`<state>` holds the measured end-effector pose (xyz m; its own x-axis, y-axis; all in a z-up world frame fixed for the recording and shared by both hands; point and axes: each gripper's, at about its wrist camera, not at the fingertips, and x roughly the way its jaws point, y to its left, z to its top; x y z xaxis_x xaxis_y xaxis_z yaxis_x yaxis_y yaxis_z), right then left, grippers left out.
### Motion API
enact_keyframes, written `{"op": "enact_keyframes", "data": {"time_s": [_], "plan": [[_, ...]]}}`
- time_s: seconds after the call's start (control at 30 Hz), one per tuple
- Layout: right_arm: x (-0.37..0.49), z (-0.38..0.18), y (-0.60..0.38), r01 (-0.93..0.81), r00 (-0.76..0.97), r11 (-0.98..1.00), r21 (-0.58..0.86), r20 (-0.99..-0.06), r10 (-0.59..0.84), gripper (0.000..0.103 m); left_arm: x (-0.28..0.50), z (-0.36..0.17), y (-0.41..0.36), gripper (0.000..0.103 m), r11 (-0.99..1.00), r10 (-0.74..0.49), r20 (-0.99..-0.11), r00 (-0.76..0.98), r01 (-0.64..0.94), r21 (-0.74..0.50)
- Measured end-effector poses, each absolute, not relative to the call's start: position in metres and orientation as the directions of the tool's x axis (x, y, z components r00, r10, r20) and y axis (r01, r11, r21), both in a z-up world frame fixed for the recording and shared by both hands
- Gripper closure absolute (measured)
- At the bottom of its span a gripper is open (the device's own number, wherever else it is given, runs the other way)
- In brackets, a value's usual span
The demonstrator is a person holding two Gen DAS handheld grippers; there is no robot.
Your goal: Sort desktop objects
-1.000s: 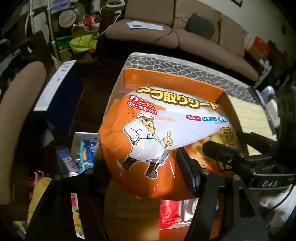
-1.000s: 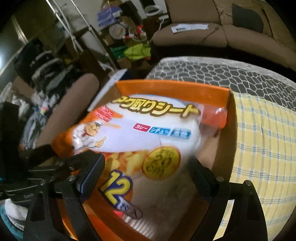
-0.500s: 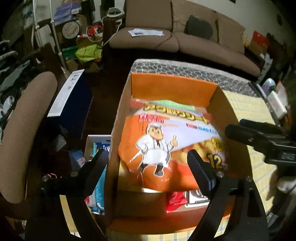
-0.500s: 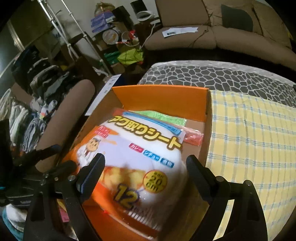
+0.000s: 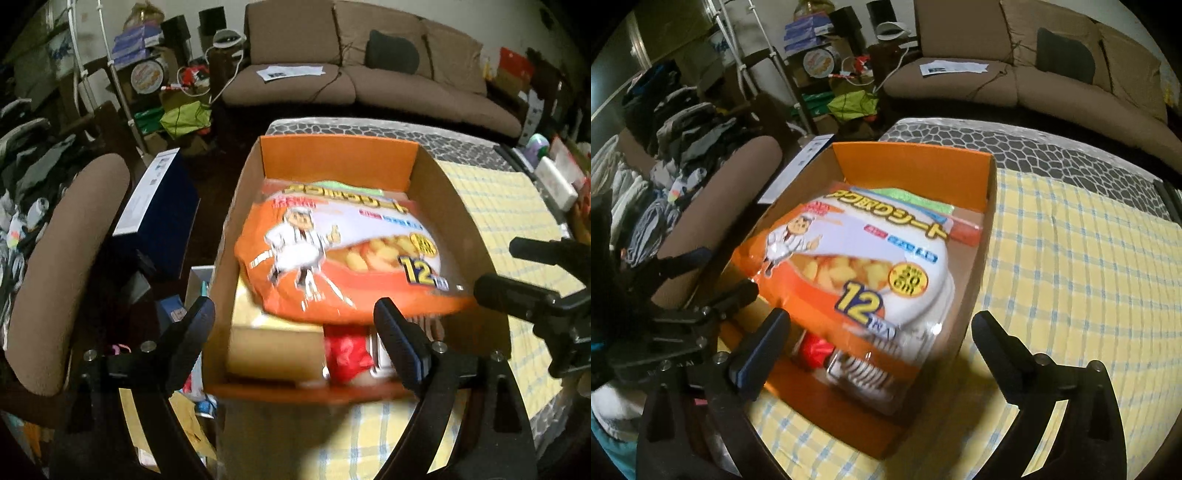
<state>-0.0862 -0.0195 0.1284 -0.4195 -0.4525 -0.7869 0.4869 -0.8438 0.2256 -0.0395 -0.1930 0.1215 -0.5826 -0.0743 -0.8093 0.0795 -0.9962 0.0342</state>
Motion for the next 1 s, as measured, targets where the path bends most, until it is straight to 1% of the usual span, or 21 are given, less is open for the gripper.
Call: {"op": "enact_keyframes", "data": {"time_s": [0.1,0.27,0.33,0.4,0.47,0.57,0.77,1.0], "plan": [[-0.075,0.129,-0.016,0.474,-0.432,-0.850,0.228,-0.782,-0.450,0.003,-0.024,0.117,-0.190,0.016,-0.996,-0.073,-0.810,-0.582,0.086,0.028],[-0.057,0.132,-0.009,0.458,-0.443,-0.857,0.236,-0.775,-0.450,0.003,0.002,0.115,-0.190,0.016,-0.994,-0.038,-0.803,-0.595,0.101,-0.028],[-0.048,0.131,-0.006,0.452,-0.448,-0.861,0.233,-0.775,-0.445,0.003,0.011,0.114,-0.189,0.015,-0.993,-0.023,-0.803,-0.596,0.104,-0.048],[-0.040,0.130,-0.002,0.447,-0.452,-0.863,0.234,-0.774,-0.444,0.003,0.018,0.114,-0.188,0.007,-0.993,-0.007,-0.796,-0.605,0.100,-0.067],[-0.032,0.129,0.002,0.439,-0.458,-0.869,0.228,-0.775,-0.435,0.002,0.026,0.115,-0.187,0.004,-0.993,0.002,-0.785,-0.619,0.094,-0.077],[-0.020,0.125,0.010,0.427,-0.469,-0.878,0.216,-0.777,-0.420,0.001,0.037,0.117,-0.180,0.001,-0.994,-0.004,-0.767,-0.642,0.085,-0.065],[0.003,0.120,0.025,0.409,-0.512,-0.892,0.192,-0.761,-0.399,0.000,0.050,0.110,-0.166,0.000,-0.996,0.034,-0.766,-0.643,0.045,-0.082],[0.018,0.106,0.045,0.338,-0.546,-0.923,0.183,-0.761,-0.350,0.000,0.062,0.099,-0.146,0.000,-0.999,-0.016,-0.762,-0.648,0.047,-0.019]]}}
